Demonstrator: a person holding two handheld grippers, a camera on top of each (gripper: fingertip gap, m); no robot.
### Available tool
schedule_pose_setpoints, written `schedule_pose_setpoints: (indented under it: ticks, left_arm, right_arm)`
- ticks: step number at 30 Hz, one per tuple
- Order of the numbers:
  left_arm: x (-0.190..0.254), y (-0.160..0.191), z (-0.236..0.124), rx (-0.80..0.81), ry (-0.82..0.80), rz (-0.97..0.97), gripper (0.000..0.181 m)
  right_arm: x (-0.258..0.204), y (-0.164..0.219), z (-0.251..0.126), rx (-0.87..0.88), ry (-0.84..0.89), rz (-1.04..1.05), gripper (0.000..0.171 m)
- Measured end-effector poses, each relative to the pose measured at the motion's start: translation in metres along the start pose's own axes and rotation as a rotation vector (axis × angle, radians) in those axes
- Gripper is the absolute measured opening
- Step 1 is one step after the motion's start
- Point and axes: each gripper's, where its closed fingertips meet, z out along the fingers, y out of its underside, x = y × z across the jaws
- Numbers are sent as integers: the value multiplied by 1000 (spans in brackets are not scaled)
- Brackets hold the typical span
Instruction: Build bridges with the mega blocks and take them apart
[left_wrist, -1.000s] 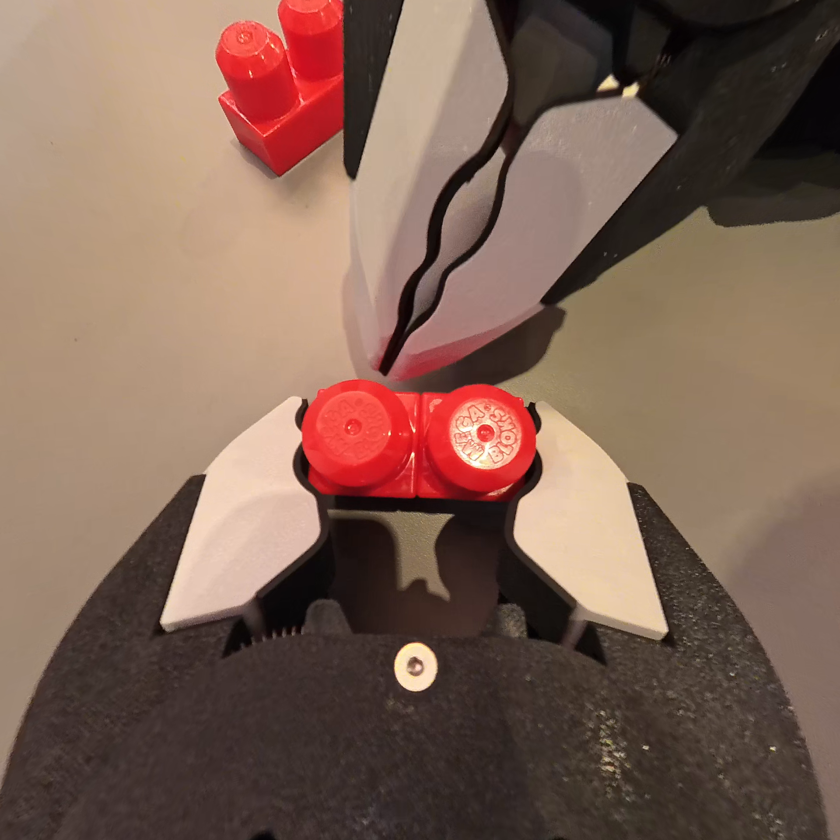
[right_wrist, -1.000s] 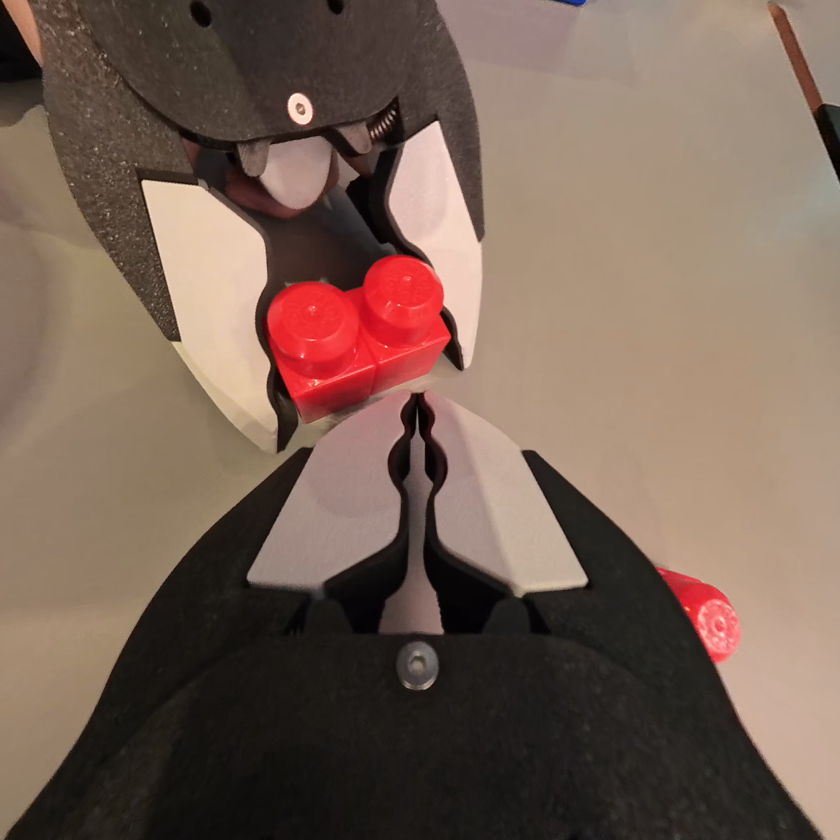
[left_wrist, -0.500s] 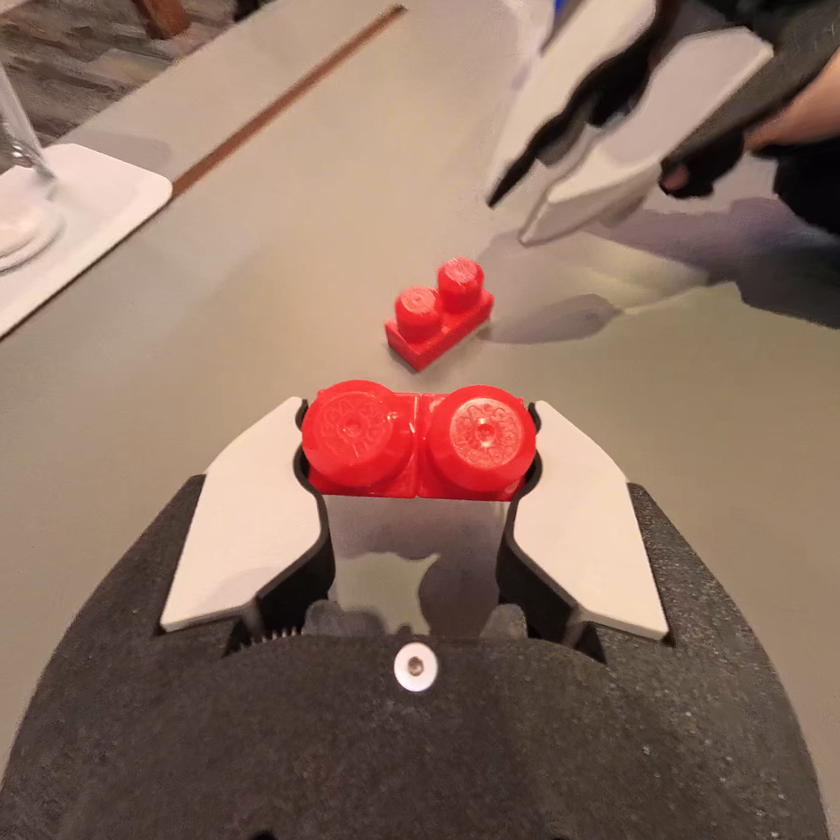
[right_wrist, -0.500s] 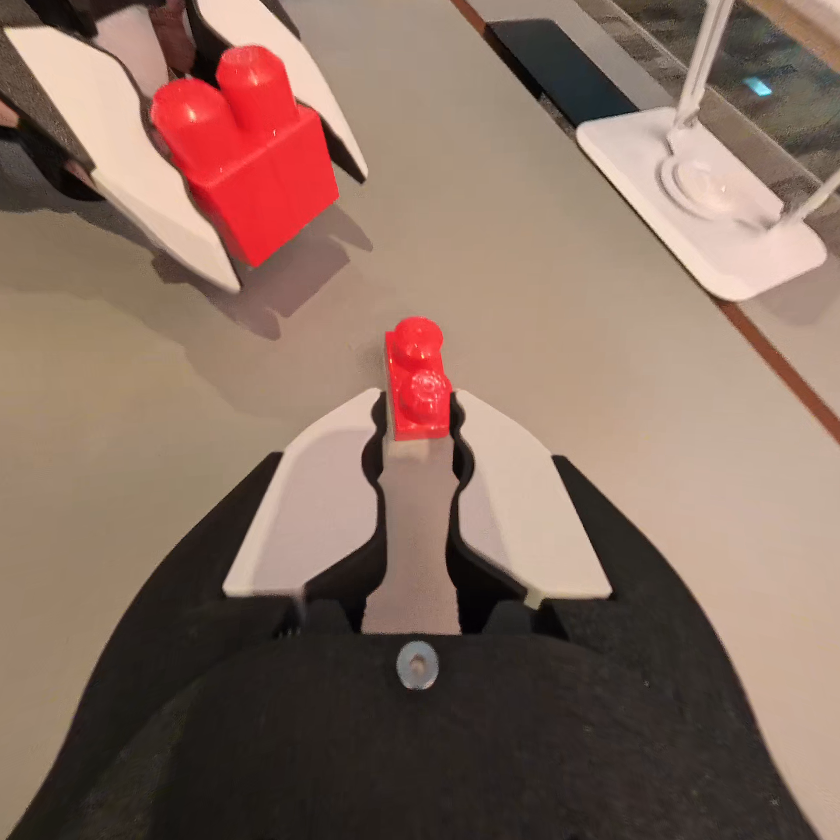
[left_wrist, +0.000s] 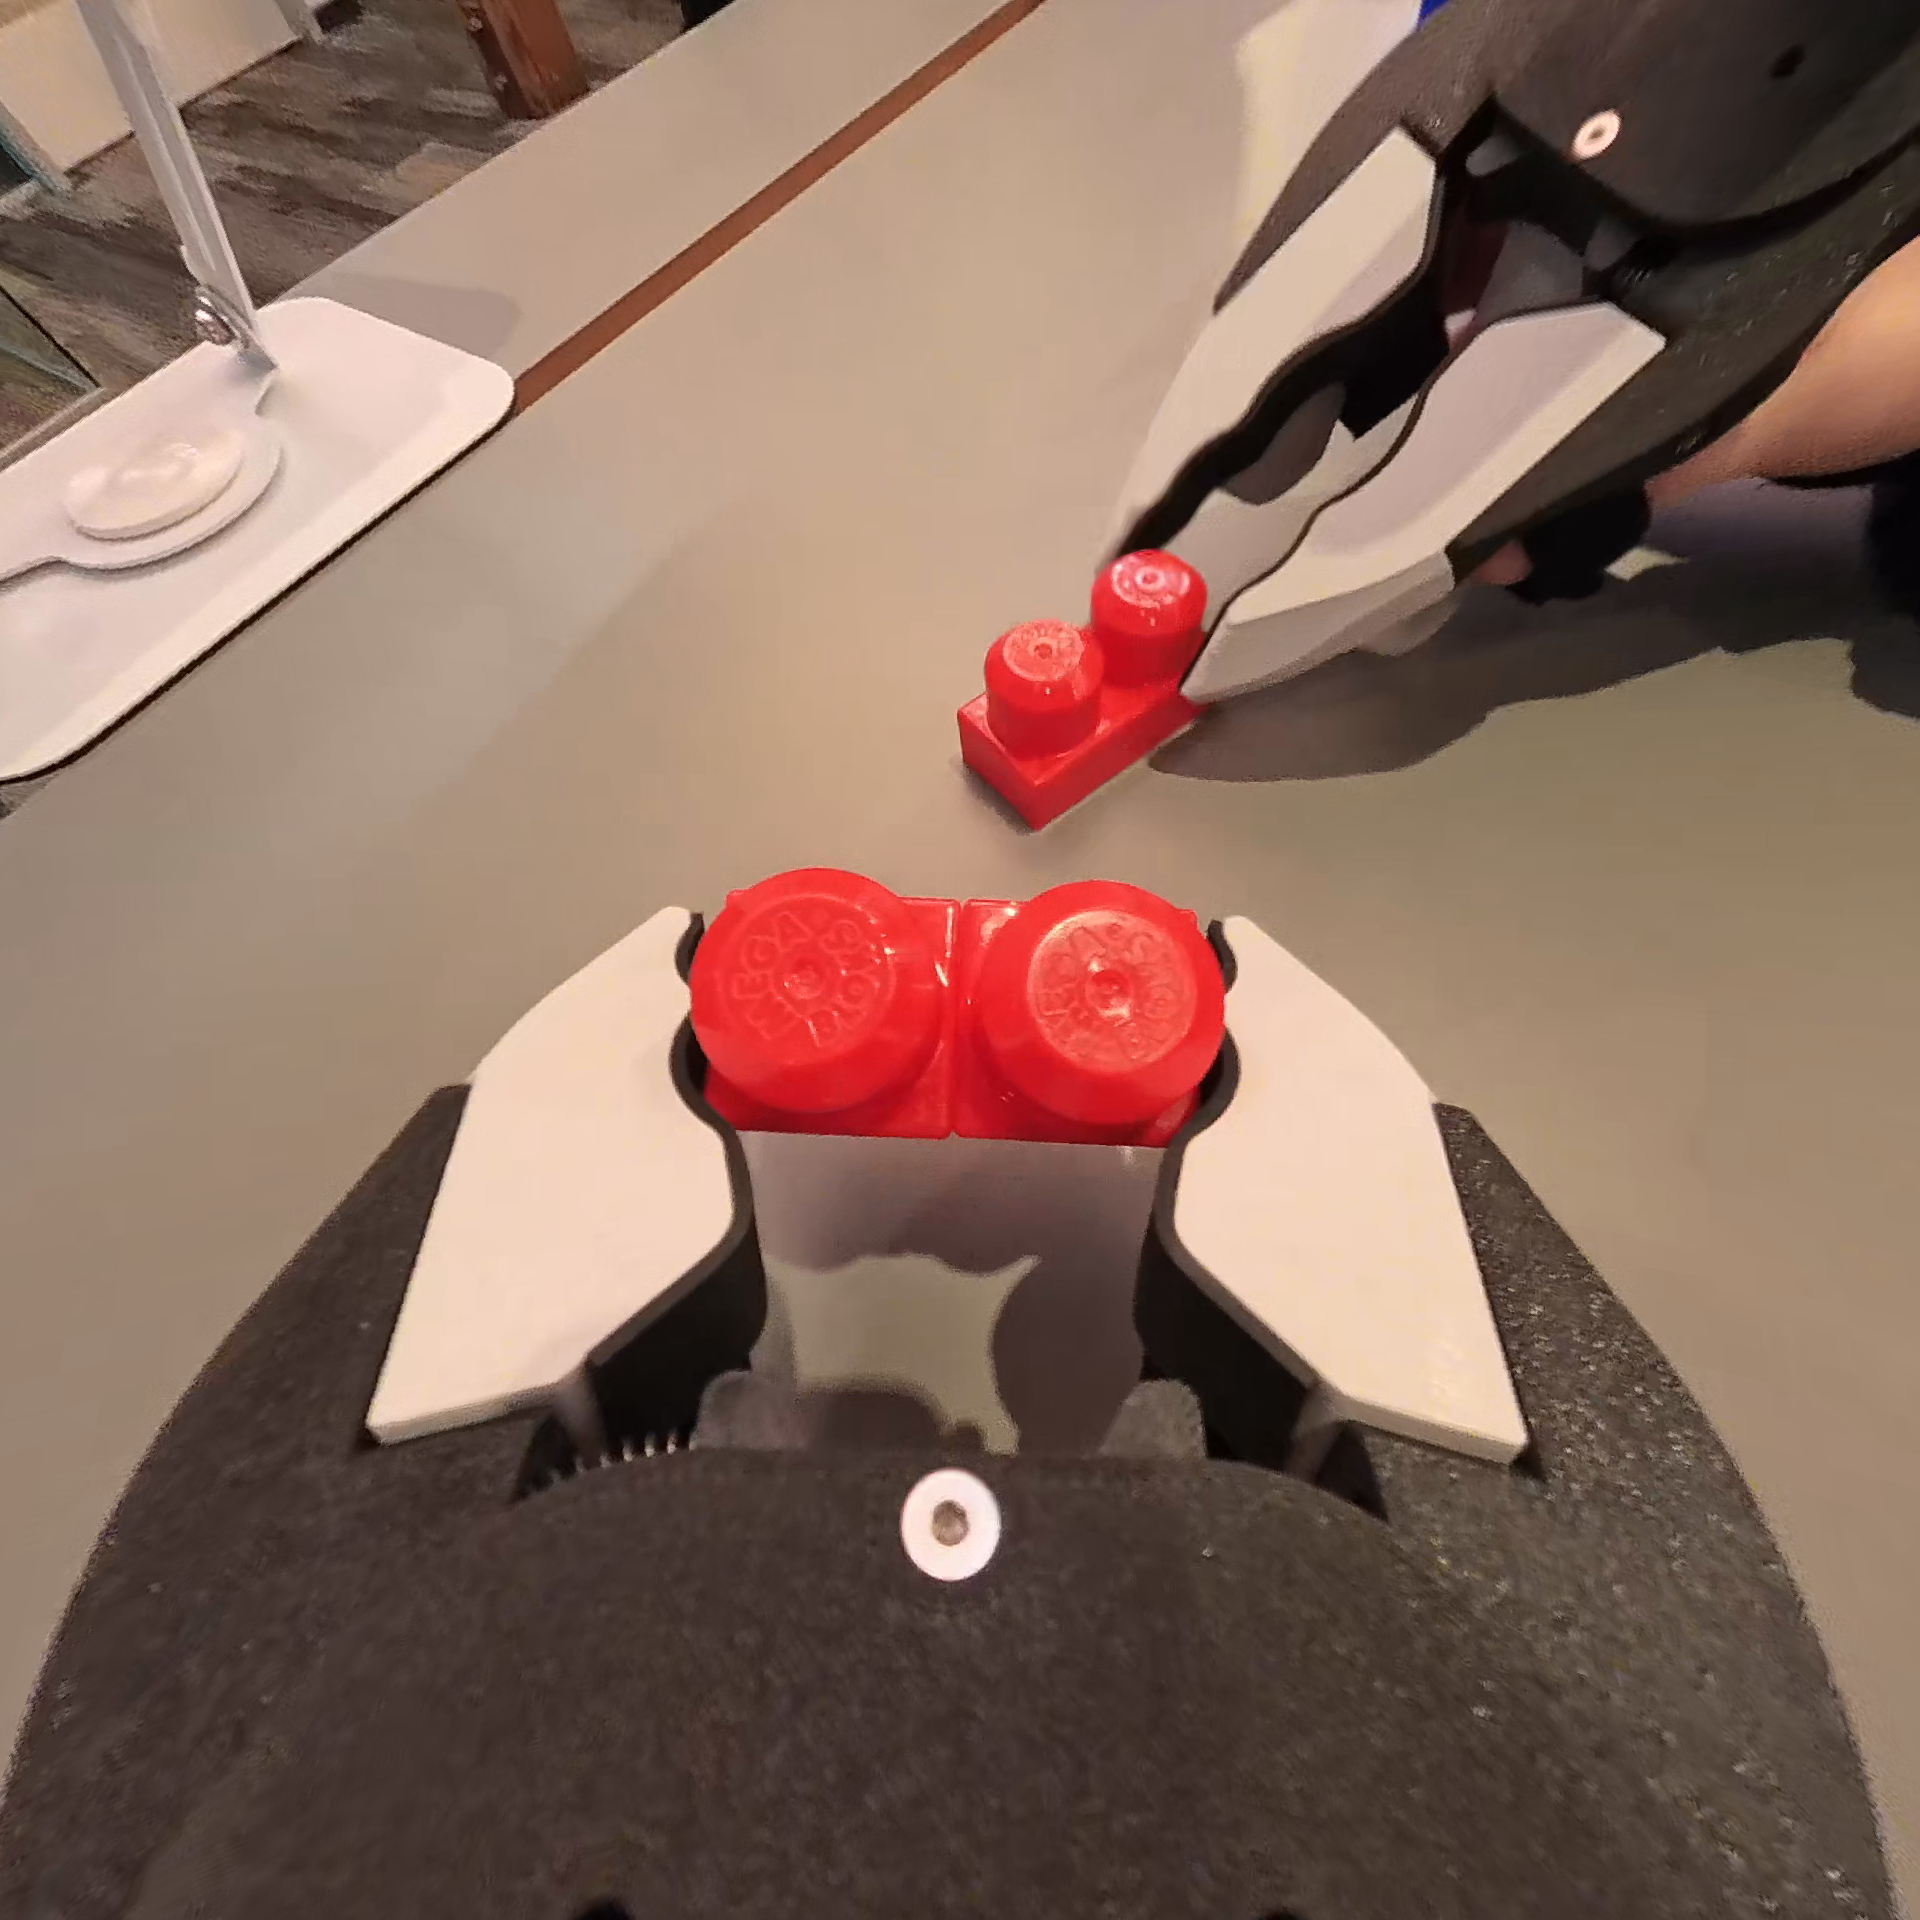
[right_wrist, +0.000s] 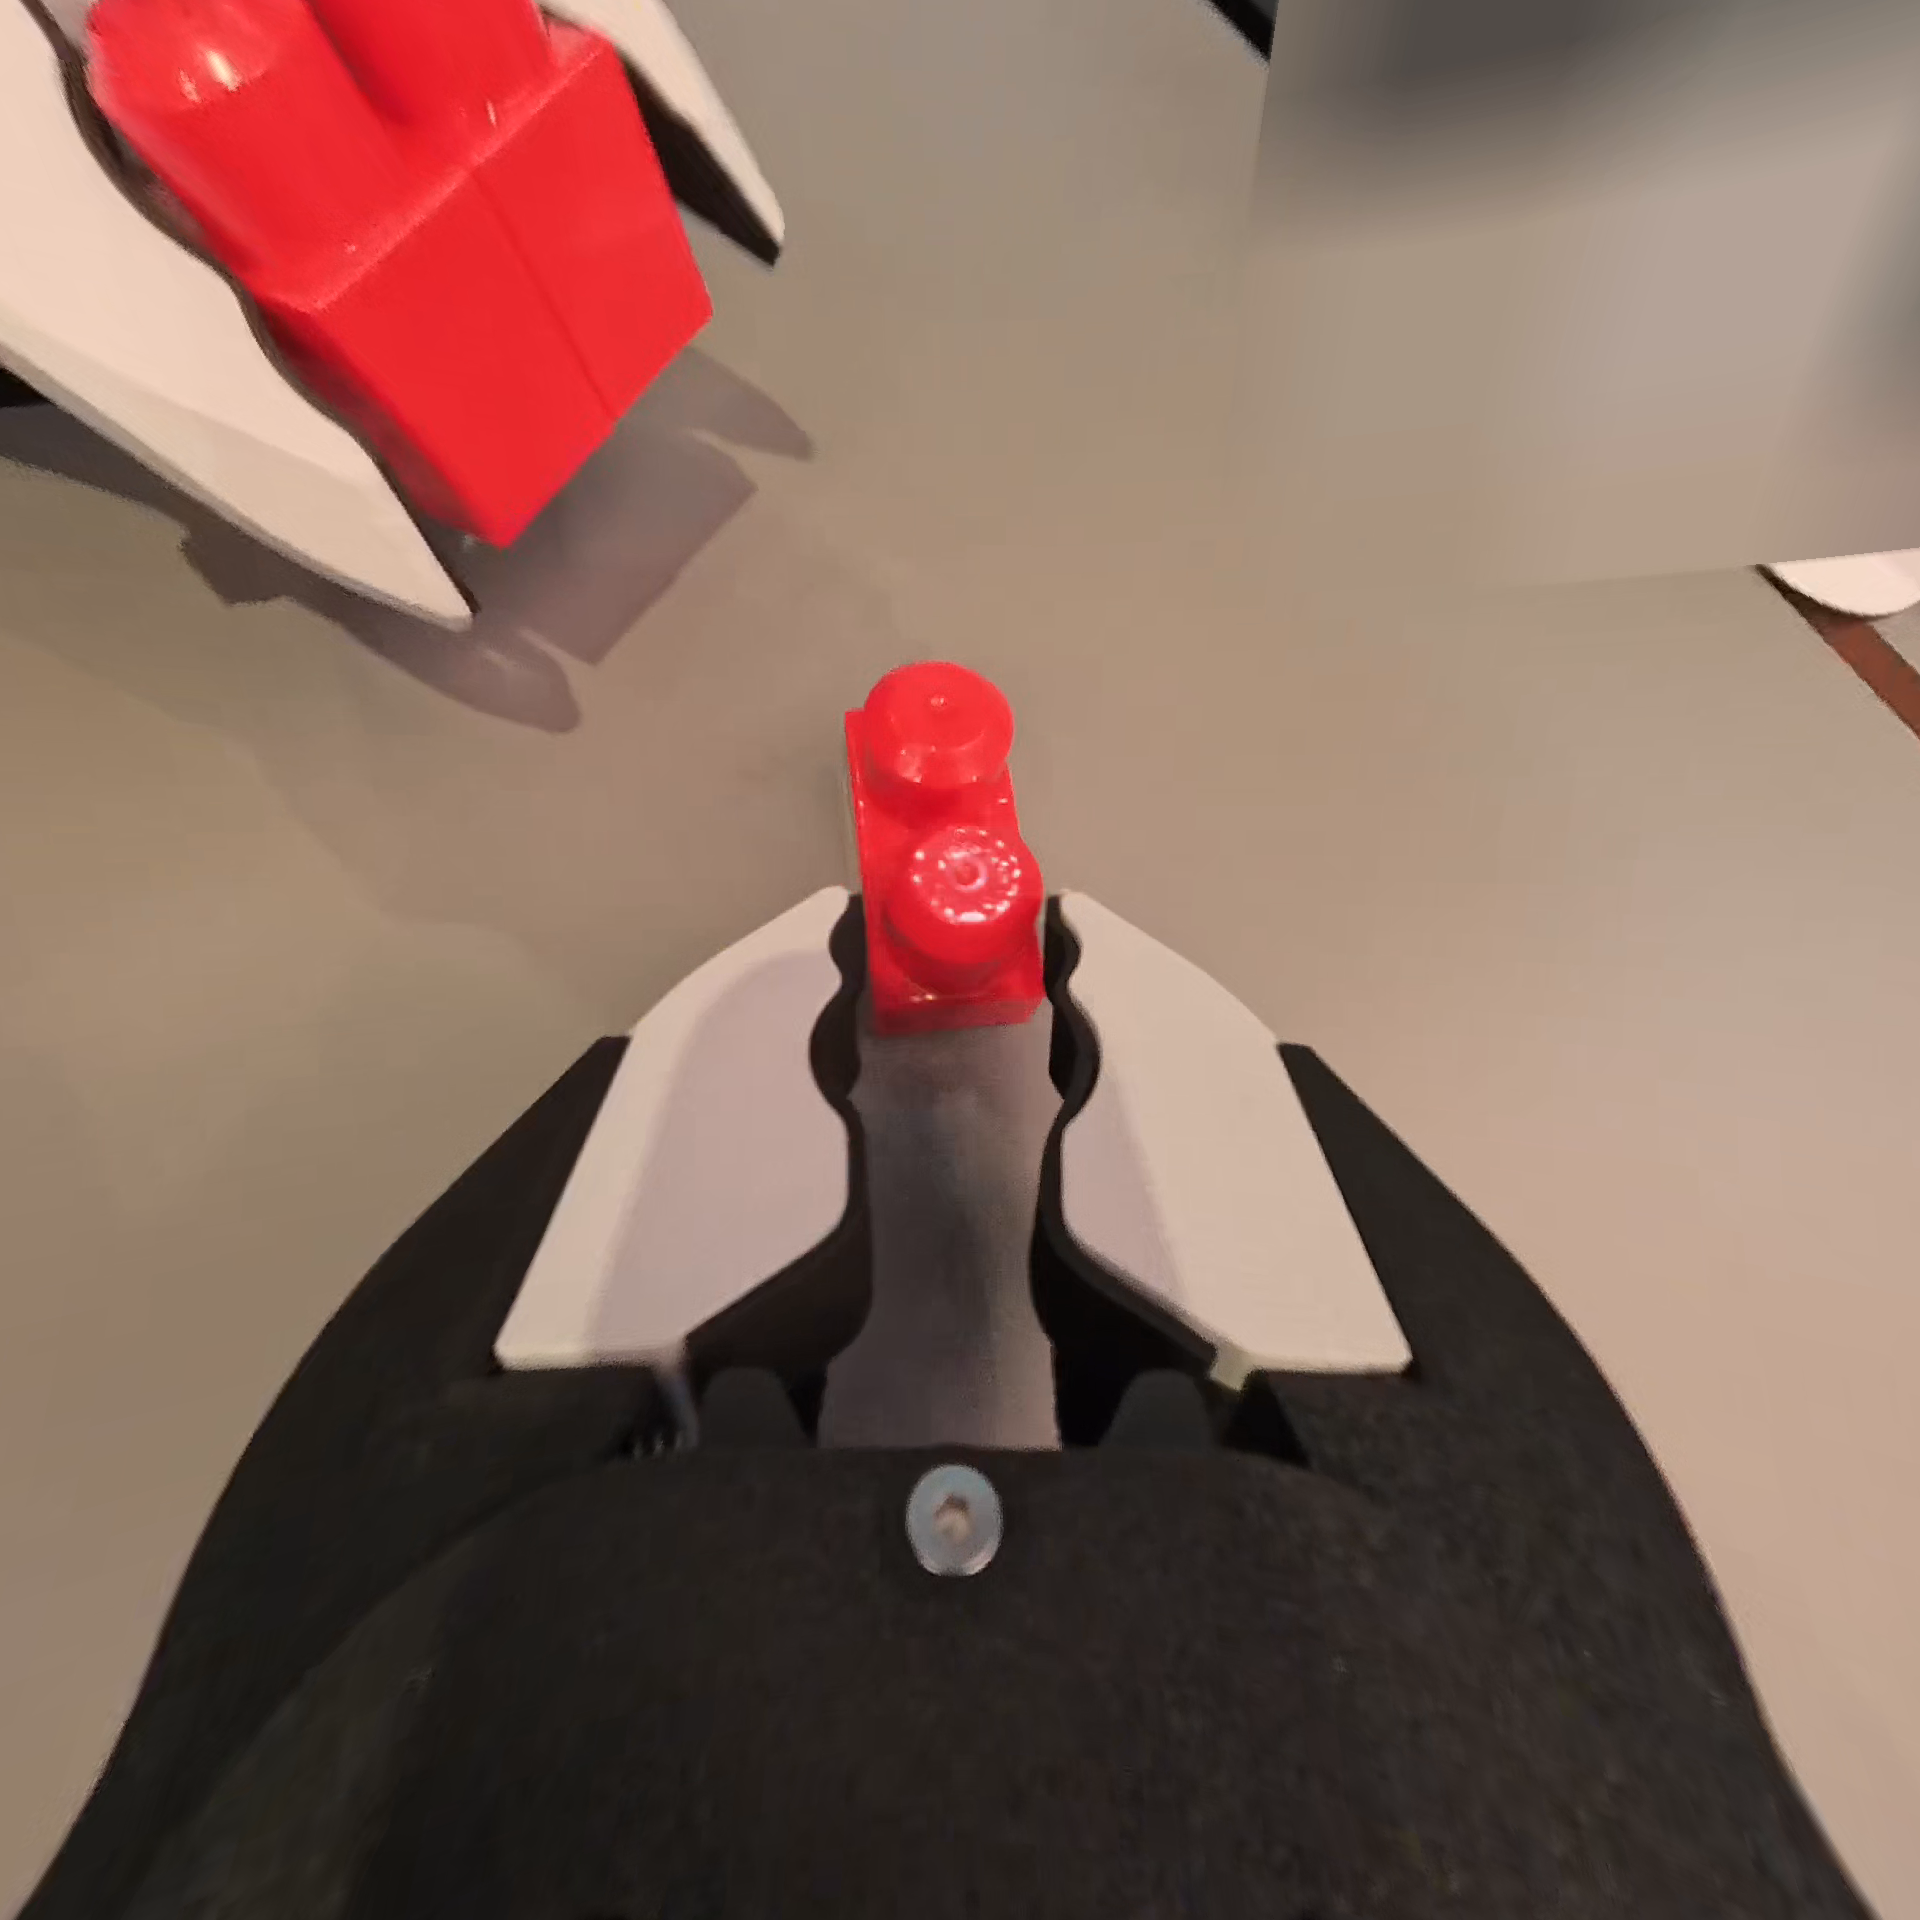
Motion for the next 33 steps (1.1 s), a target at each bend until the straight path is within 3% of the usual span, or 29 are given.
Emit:
schedule_pose_setpoints:
  ticks: [4,7,14,20,28,33]
  left_arm:
    - [2,-8,-2,19,1,2,89]
    - [1,0,-1,-6,-9,16,89]
    - [-5,1,-2,-8,-27,2,89]
    - [-17,6,-2,-39,-98,-4,89]
    - [-28,16,-3,-104,-186,4,89]
    - [-33,14,-7,-89,-212,-16,89]
  right_arm:
    - [0,-9,6,28,21,-41,28]
    - [-3,-11,10,29,9,0,36]
    - [-1,-23,12,70,22,39,29]
    - [-21,-108,-22,405,-24,302,29]
    - [-69,-133,10,314,87,179,29]
    - [-68,-136,17,279,214,149,29]
